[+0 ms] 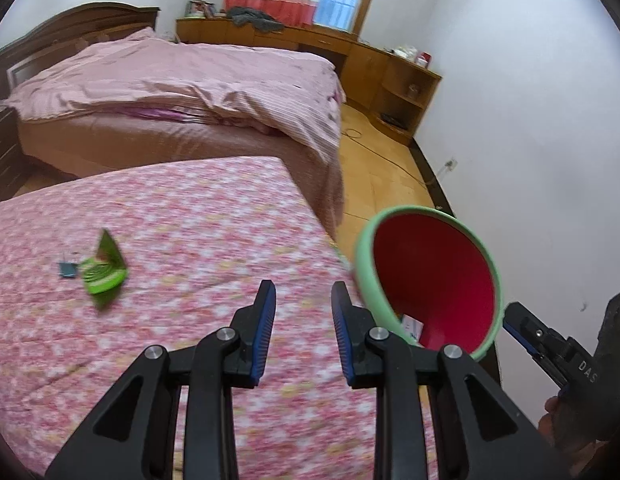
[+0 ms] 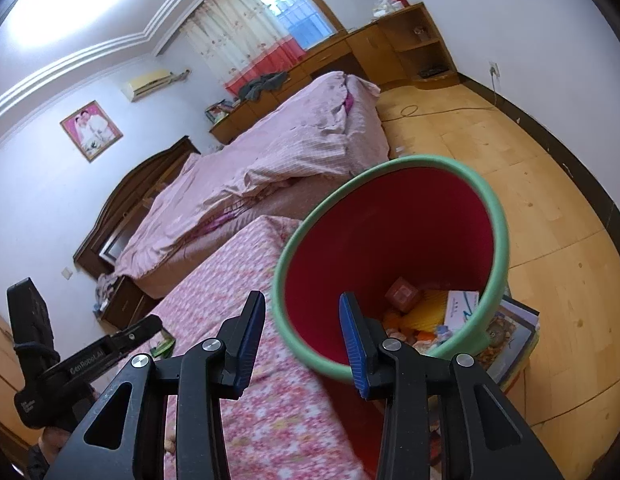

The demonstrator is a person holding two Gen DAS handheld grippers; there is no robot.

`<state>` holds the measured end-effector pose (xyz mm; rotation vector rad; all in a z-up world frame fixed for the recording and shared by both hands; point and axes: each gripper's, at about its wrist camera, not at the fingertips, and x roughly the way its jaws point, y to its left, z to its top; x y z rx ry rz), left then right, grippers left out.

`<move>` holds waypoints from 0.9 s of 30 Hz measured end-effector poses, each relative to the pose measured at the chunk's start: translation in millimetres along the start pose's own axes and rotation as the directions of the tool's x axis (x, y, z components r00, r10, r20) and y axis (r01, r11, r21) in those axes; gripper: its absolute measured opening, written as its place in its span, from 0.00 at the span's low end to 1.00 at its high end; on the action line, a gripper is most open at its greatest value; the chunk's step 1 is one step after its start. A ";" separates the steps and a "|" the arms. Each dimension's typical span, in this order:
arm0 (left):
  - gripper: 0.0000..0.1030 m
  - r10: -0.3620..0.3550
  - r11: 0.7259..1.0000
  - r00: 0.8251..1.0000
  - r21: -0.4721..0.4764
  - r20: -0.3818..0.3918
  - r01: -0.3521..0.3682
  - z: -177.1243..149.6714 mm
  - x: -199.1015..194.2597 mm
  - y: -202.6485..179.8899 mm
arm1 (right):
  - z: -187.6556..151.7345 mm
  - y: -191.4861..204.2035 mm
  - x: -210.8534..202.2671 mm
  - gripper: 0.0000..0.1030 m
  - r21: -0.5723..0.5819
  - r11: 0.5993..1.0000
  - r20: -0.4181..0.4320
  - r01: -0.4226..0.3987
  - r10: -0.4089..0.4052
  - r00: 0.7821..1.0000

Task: Collect trash
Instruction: 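Move both tools back over the bed toward the binder clip and green box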

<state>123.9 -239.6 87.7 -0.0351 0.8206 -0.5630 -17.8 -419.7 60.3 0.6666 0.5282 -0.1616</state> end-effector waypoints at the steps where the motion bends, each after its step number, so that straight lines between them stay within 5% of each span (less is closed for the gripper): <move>1: 0.27 0.006 1.000 1.000 -0.007 0.003 -0.006 0.7 -2.7 6.2 | -0.2 2.2 1.0 0.38 -0.001 1.000 -0.004 -0.001 0.001 1.000; 13: 0.27 0.146 0.988 0.989 -0.064 0.031 -0.144 7.6 -24.8 96.1 | -12.3 37.1 22.0 0.39 -0.040 0.999 -0.052 0.015 -0.017 0.999; 27: 0.33 0.250 0.953 0.967 -0.166 -0.046 -0.255 3.5 5.6 196.6 | -21.3 57.8 60.5 0.39 -0.077 0.996 -0.113 0.048 -0.056 0.992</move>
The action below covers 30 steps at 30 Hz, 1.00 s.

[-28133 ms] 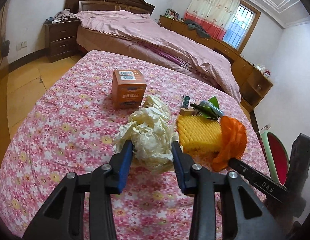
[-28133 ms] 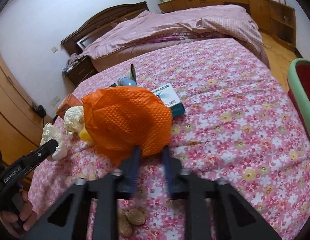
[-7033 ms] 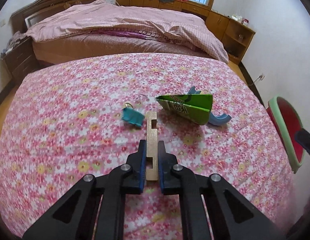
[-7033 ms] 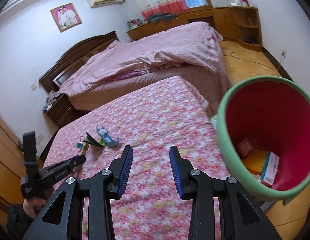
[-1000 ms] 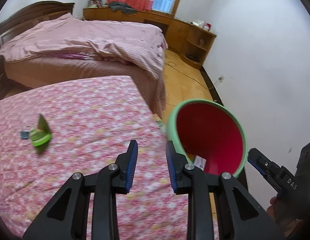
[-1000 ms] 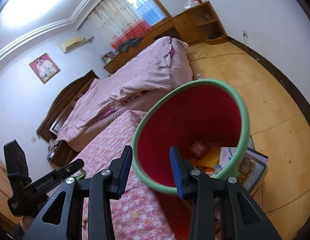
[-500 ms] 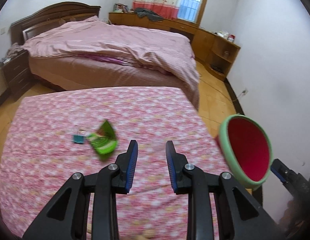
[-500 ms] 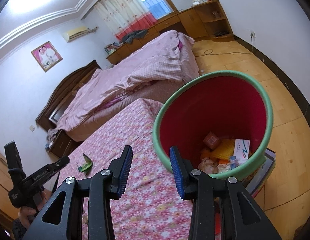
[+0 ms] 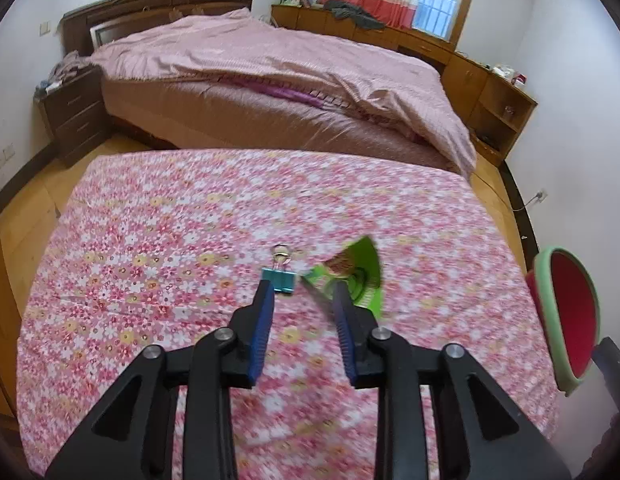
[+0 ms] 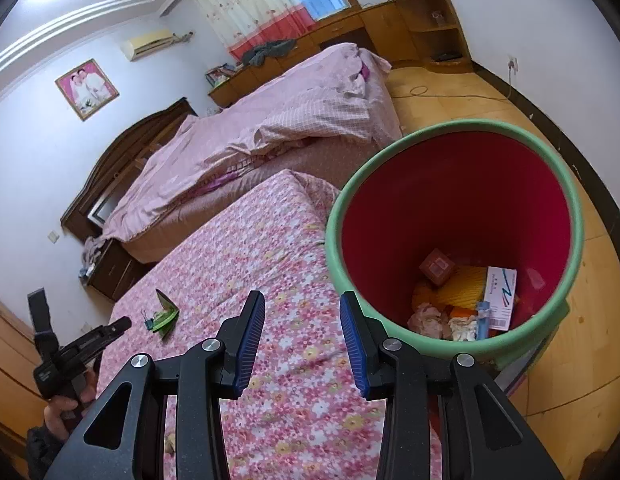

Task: Collect trash
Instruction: 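Move both tools back over the bed toward the binder clip and green box, then grasp the teal binder clip with the left tool while the right tool grasps the green mosquito-coil box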

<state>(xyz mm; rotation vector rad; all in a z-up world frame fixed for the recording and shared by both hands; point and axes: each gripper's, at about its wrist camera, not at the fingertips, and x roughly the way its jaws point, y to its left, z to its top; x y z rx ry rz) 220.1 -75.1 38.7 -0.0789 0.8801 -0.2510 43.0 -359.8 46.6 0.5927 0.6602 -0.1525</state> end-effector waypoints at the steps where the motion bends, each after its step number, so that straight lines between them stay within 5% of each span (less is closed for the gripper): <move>1: 0.38 0.002 1.000 1.000 -0.005 -0.006 -0.002 0.1 5.5 3.7 | -1.1 0.7 1.8 0.39 -0.001 1.000 -0.003 0.002 -0.002 1.000; 18: 0.36 0.015 1.000 0.999 -0.012 -0.034 -0.015 5.0 53.8 15.7 | -1.0 22.4 36.5 0.39 -0.043 0.999 -0.069 0.012 -0.015 0.998; 20: 0.25 0.023 1.000 0.999 -0.012 -0.035 -0.023 4.3 54.7 17.4 | -1.5 26.7 39.2 0.39 -0.052 0.999 -0.071 0.009 -0.013 0.997; 30: 0.25 0.035 0.997 0.999 -0.069 0.016 -0.034 -4.3 18.9 48.3 | -5.3 65.0 59.0 0.39 -0.128 0.991 -0.117 -0.049 0.034 0.993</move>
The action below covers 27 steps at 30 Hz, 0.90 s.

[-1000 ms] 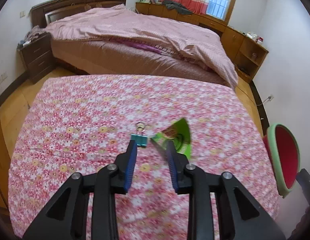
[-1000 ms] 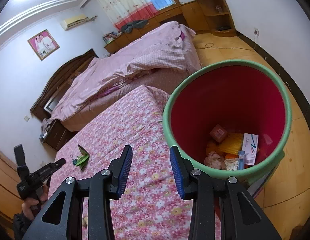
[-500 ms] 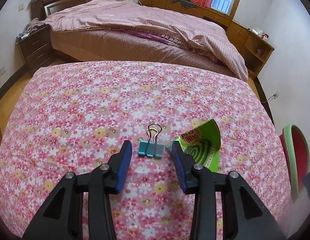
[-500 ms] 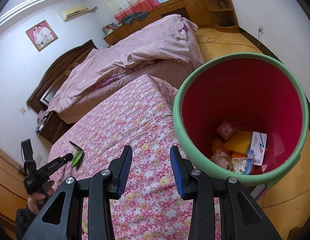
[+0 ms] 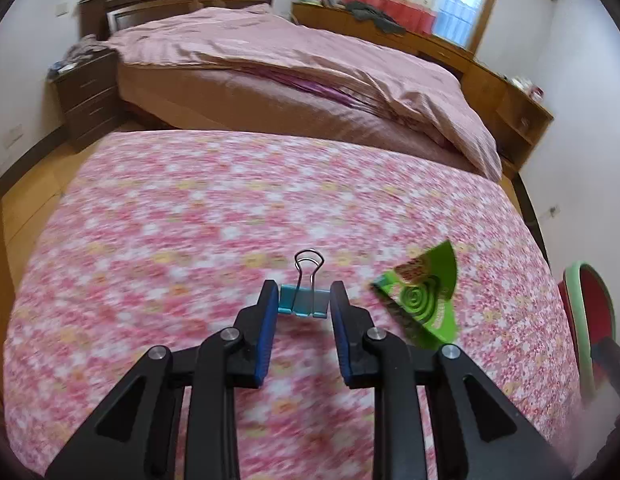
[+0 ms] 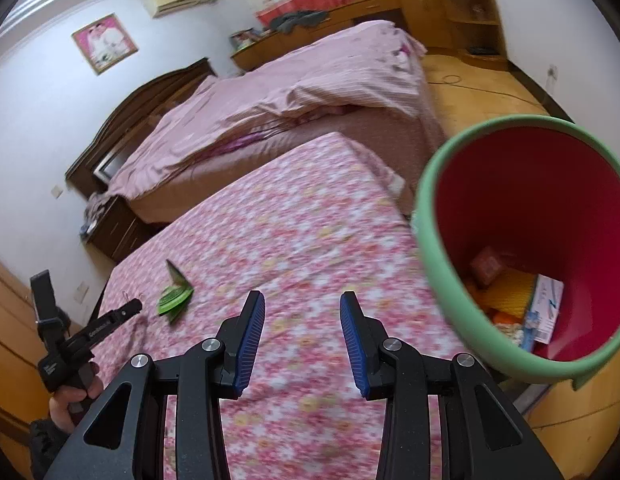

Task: Collect trash
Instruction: 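Grasp the teal binder clip with the left tool while the right tool grasps the green mosquito-coil box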

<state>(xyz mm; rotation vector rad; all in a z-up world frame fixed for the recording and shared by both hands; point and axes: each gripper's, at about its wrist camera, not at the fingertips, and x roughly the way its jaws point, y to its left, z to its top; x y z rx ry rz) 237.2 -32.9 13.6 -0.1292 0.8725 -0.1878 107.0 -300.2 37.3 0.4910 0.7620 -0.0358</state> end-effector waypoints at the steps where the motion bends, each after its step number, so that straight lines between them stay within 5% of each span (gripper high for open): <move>1: 0.25 0.007 1.000 1.000 -0.012 0.003 -0.007 -0.6 -3.3 5.6 | 0.3 5.7 4.2 0.39 -0.012 1.000 -0.008 -0.009 0.009 1.000; 7: 0.25 0.053 0.995 0.998 -0.091 0.032 -0.050 -6.5 -16.7 38.3 | 0.4 40.2 31.6 0.39 -0.076 0.996 -0.059 -0.055 0.051 0.997; 15: 0.25 0.042 0.986 0.998 -0.161 0.056 -0.033 -15.0 -18.3 60.3 | 0.9 79.0 74.7 0.53 -0.143 0.985 -0.134 -0.101 0.082 0.988; 22: 0.25 0.035 0.979 0.997 -0.205 0.065 -0.021 -21.1 -18.4 74.6 | 0.1 111.3 114.2 0.71 -0.238 0.966 -0.178 -0.099 0.056 0.982; 27: 0.25 0.030 0.976 0.998 -0.218 0.059 -0.016 -21.6 -14.5 76.3 | -1.2 131.8 136.2 0.72 -0.315 0.945 -0.194 -0.085 0.024 0.981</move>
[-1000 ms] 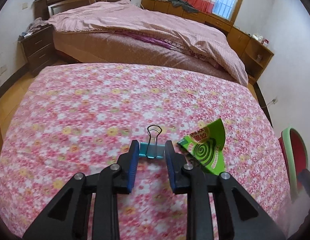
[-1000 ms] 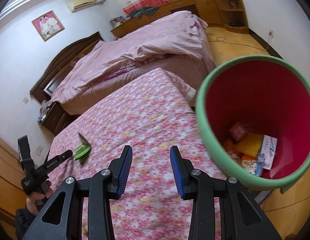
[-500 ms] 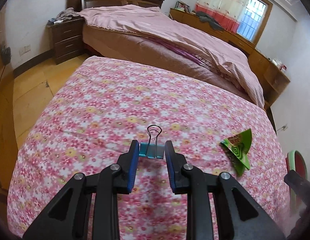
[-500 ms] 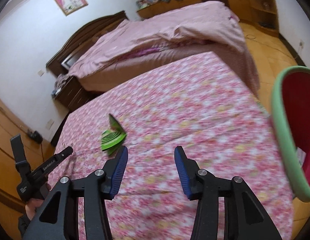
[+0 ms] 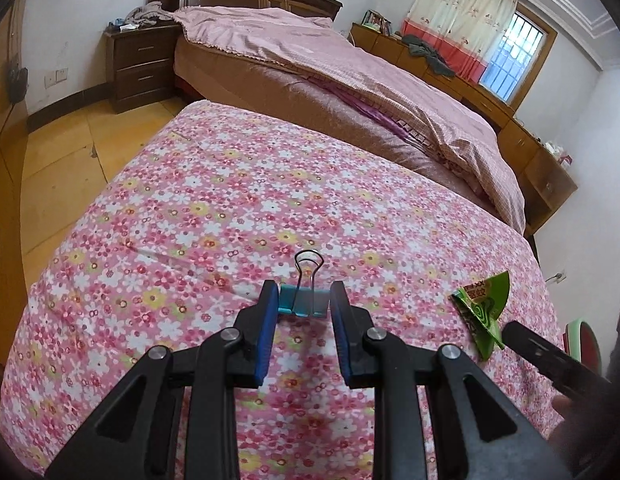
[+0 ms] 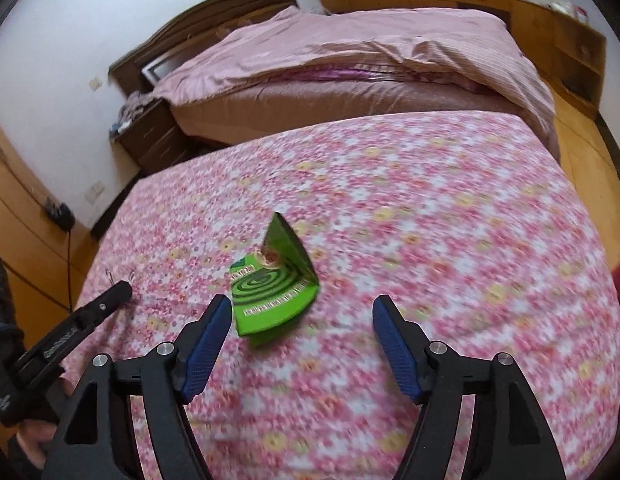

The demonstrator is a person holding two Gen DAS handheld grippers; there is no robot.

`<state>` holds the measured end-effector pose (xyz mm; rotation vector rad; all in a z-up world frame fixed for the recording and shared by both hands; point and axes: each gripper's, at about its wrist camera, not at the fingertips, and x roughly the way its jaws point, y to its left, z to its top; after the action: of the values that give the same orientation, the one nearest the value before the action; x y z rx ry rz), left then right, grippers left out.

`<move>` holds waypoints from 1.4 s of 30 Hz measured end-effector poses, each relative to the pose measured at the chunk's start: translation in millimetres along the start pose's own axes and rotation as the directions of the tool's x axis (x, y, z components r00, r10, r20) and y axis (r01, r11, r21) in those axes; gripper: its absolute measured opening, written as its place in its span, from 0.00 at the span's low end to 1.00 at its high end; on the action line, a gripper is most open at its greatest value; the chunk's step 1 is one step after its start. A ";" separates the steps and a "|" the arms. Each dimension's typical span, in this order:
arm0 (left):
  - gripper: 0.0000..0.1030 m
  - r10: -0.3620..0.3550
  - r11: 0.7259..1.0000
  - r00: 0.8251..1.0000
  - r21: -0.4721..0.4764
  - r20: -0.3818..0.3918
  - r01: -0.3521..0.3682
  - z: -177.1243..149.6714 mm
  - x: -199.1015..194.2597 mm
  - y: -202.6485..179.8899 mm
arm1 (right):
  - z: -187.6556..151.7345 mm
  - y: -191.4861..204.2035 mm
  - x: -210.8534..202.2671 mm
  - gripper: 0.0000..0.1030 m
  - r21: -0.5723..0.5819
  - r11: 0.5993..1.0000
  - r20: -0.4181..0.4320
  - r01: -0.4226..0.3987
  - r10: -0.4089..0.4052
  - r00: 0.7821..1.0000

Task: Collect trash
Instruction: 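Grasp the teal binder clip with the left tool while the right tool grasps the green mosquito-coil box, then carry the binder clip and green box over the red bin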

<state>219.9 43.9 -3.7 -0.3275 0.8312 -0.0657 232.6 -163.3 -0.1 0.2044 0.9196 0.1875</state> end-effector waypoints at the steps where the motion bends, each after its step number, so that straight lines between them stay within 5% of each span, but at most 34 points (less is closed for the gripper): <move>1: 0.25 -0.001 1.000 1.000 -0.003 -0.001 0.001 -0.4 0.0 0.9 | 1.5 3.0 3.8 0.72 -0.014 1.000 -0.001 0.005 -0.005 1.000; 10: 0.25 -0.019 1.000 1.000 -0.011 -0.013 0.018 -0.2 1.5 0.8 | 4.7 20.7 21.7 0.72 -0.112 0.990 -0.002 0.090 -0.091 0.996; 14: 0.25 -0.040 0.999 0.999 -0.018 -0.016 0.040 -0.3 0.8 -0.1 | 4.4 22.0 23.2 0.55 -0.122 0.982 0.005 0.143 -0.144 0.990; 19: 0.25 -0.039 0.999 0.999 -0.017 -0.014 0.039 -1.6 0.1 -0.1 | 3.3 23.0 20.7 0.54 -0.137 0.981 0.002 0.139 -0.140 0.990; 34: 0.25 -0.059 0.998 0.998 0.008 -0.001 0.059 -4.4 -7.0 -9.4 | -40.3 -35.6 -76.6 0.54 0.085 0.992 0.088 0.087 -0.095 0.992; 42: 0.25 -0.062 0.994 0.998 0.095 0.016 0.060 -11.6 -22.9 -39.2 | -74.4 -74.9 -129.8 0.54 0.210 0.975 0.142 0.070 -0.102 0.985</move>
<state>198.7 7.9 17.6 -0.2636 0.7964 -0.1582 101.5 -260.6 36.5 0.3637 0.7935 -0.0042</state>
